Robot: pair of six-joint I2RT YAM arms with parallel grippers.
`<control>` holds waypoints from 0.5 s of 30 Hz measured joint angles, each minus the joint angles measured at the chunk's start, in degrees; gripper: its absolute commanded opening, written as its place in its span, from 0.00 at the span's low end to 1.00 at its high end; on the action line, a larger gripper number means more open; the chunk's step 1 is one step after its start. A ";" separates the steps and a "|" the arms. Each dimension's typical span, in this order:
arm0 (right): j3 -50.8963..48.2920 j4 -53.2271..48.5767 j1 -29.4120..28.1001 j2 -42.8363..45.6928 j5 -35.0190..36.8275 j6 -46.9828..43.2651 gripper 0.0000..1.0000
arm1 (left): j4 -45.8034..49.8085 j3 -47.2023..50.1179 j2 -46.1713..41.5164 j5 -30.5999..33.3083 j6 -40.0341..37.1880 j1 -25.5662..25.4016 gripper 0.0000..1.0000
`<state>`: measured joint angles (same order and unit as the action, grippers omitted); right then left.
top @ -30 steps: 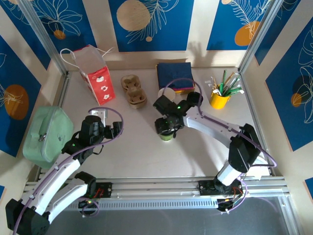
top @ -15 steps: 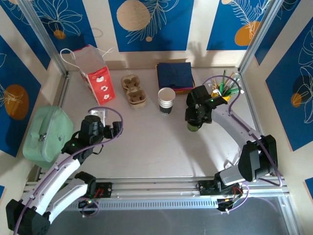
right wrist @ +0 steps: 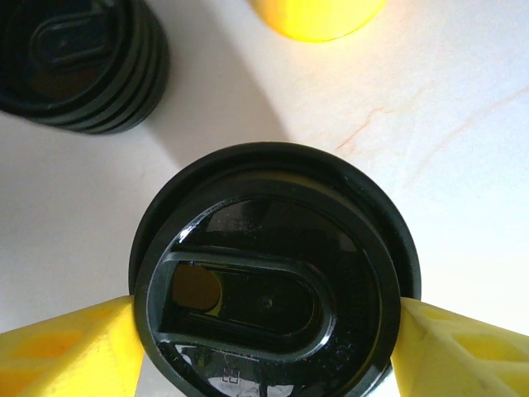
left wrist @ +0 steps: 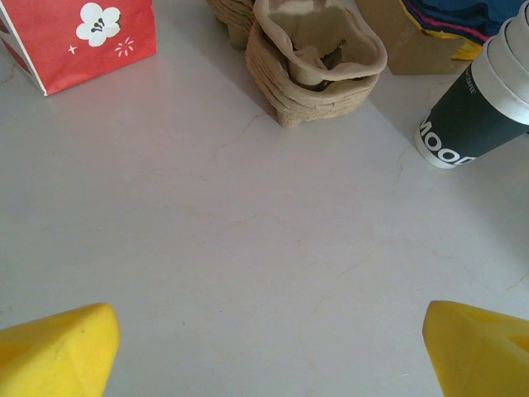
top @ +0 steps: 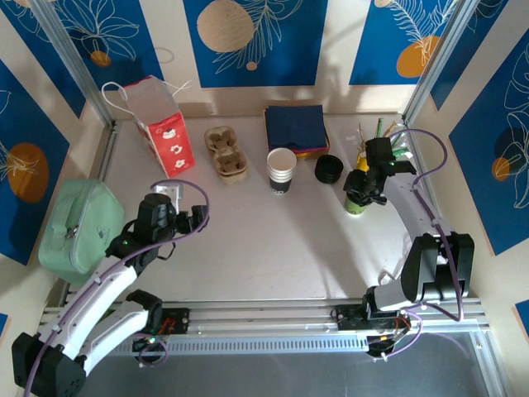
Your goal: Pack the takeout coffee
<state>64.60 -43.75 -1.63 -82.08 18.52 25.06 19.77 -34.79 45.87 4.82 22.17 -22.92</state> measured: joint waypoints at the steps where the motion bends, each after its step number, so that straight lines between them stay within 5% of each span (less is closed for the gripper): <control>1: 0.00 0.17 0.87 -0.15 -0.11 0.00 0.73 | -0.02 0.00 0.00 -0.11 0.02 0.04 0.94; 15: 3.72 0.81 5.11 -4.28 0.39 0.00 0.75 | -0.61 0.94 -2.54 -1.40 0.11 0.20 0.95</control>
<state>68.31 -42.94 3.49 -86.37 18.92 25.06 19.16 -33.85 43.33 3.42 22.28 -22.72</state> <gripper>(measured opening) 0.745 0.945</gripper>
